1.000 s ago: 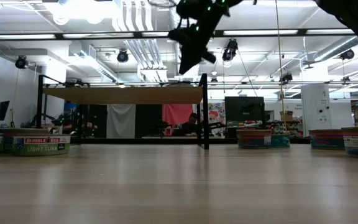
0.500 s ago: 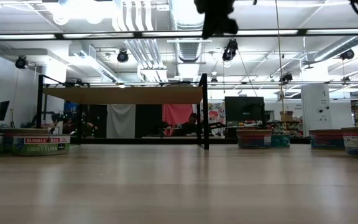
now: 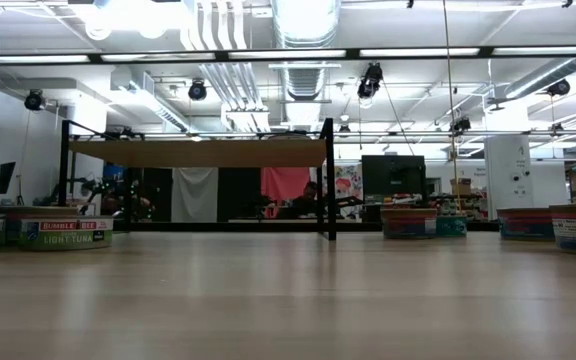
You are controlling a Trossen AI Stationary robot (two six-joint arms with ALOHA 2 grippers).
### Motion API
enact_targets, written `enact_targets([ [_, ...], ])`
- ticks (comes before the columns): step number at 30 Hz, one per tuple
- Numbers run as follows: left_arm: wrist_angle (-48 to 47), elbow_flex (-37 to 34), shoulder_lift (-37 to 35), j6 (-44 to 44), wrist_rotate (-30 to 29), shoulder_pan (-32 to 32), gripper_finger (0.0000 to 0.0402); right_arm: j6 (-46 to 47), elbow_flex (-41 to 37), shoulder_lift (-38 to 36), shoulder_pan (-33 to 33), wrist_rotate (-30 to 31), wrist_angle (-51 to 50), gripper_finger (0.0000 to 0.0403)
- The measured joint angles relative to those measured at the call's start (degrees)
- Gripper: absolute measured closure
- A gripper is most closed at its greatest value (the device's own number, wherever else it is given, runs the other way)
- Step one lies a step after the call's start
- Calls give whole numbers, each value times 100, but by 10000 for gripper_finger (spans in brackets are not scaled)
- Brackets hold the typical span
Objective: Stack canned seafood by type on shelf
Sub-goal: Move the blue and pink tuna can to the center of the table
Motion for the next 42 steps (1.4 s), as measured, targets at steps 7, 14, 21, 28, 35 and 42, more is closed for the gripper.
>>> enact_targets([
  [7, 57, -33, 182, -374, 90, -146, 267, 158, -1205, -694, 119, 19, 383, 394],
  [14, 380, -44, 552, -954, 61, -411, 267, 537, -2988, -1742, 58, 120, 1039, 394],
  [21, 456, -50, 1060, -1350, 34, -577, 267, 1735, -4299, -2244, 112, 600, 978, 394],
  [28, 1217, -50, 1308, -1480, -203, -631, 267, 2470, -5277, -2250, 527, -144, 743, 394],
  [35, 1314, -50, 1435, -1520, -437, -791, 267, 3468, -5953, -2264, 1406, -144, 571, 394],
  [42, 2046, -50, 1391, -739, -875, -1076, 267, 4559, -6624, -2213, 2063, 18, 1273, 394],
])
